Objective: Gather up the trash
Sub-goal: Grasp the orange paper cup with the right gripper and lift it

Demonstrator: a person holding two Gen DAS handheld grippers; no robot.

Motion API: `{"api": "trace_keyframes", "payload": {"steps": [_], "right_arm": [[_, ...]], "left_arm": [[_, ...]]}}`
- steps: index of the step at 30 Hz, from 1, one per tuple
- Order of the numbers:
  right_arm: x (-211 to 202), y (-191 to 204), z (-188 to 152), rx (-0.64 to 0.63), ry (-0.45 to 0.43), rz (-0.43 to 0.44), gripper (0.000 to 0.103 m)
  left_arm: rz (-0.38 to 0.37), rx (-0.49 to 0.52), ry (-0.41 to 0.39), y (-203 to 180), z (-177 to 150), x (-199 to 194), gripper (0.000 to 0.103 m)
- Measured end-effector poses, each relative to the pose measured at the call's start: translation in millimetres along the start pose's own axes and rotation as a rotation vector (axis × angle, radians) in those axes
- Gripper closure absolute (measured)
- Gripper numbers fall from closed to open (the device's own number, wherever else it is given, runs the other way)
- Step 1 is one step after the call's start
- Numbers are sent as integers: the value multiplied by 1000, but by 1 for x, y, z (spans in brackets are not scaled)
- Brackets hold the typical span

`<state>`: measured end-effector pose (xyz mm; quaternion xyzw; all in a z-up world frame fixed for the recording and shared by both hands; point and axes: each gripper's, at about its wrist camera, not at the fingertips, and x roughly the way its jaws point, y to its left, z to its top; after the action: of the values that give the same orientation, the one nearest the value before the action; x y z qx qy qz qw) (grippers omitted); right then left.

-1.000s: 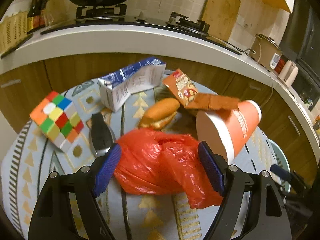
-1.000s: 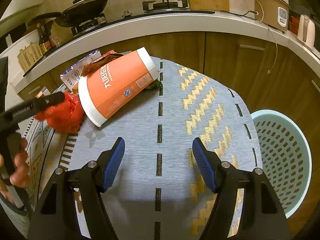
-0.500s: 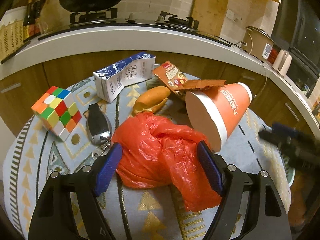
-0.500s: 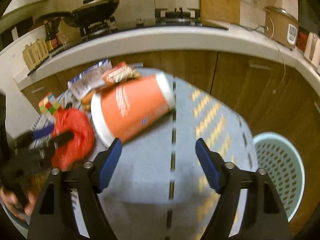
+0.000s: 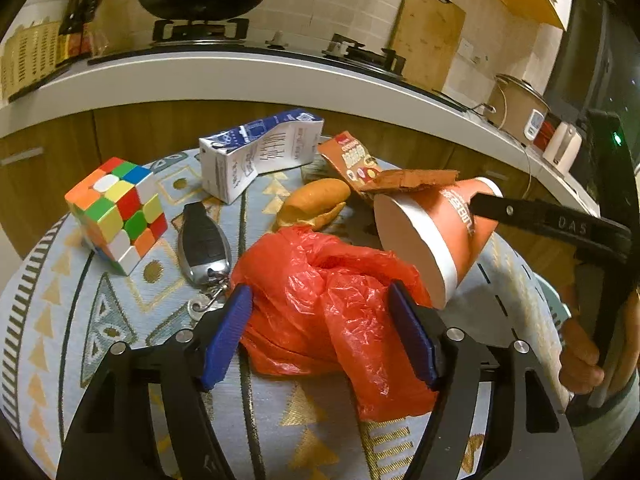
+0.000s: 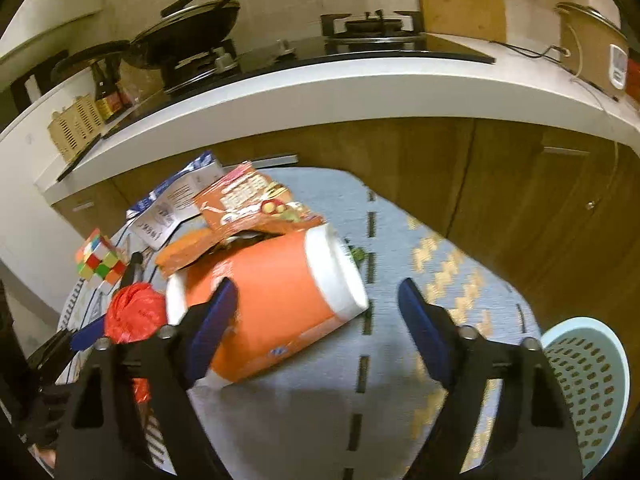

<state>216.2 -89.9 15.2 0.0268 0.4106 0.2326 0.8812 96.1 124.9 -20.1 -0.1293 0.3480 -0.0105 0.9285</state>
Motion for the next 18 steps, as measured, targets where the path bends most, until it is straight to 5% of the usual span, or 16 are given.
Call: {"api": "trace_keyframes", "payload": {"steps": [5,18], "right_arm": [[-13,15,-16,-62,2,5,56],[-68,47,-82,-149,41,157,55]], "left_arm": [[43,-3,4,0,-1,2,22],[35,-27,-7,6,-3,-1,27]]}}
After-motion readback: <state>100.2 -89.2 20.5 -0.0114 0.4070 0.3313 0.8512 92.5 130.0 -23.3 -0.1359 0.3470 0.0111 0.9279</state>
